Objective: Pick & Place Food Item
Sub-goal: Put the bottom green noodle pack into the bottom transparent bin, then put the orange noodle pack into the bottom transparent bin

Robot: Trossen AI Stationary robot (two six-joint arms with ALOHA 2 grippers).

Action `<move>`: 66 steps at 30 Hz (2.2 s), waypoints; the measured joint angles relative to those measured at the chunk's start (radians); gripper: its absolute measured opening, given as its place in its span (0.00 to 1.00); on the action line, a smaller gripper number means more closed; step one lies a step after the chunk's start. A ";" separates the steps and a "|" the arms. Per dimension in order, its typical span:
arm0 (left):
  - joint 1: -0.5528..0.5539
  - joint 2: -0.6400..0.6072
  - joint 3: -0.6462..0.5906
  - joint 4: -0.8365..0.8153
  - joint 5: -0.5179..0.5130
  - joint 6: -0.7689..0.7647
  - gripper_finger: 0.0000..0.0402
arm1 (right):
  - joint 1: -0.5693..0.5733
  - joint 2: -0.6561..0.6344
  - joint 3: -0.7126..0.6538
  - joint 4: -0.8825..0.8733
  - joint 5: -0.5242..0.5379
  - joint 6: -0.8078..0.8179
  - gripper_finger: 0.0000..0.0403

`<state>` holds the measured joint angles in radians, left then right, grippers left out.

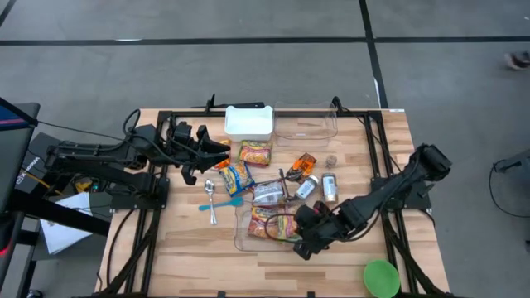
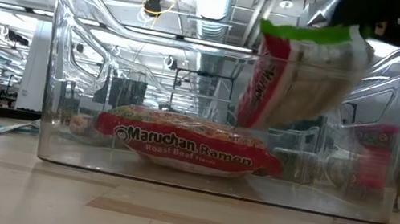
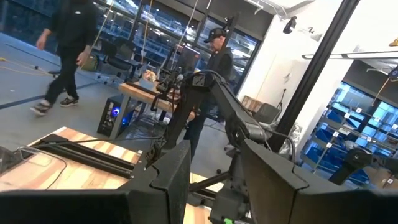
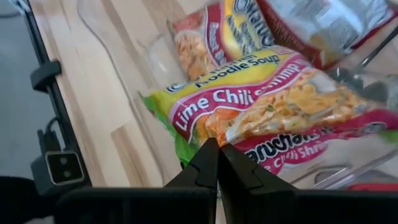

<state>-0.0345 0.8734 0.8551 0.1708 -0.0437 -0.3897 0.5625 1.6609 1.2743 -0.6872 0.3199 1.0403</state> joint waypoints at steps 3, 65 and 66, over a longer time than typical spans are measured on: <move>0.000 0.000 0.000 0.000 0.000 0.006 0.34 | 0.000 0.014 0.000 -0.001 -0.009 0.005 0.00; 0.000 -0.007 0.000 -0.077 0.000 0.045 0.34 | -0.034 -0.114 -0.001 -0.146 0.096 -0.071 0.49; 0.000 -0.012 0.000 -0.090 0.000 0.045 0.34 | -0.034 -0.137 -0.001 -0.165 0.120 -0.070 0.48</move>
<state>-0.0341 0.8618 0.8547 0.0809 -0.0442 -0.3443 0.5289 1.5239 1.2736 -0.8525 0.4395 0.9699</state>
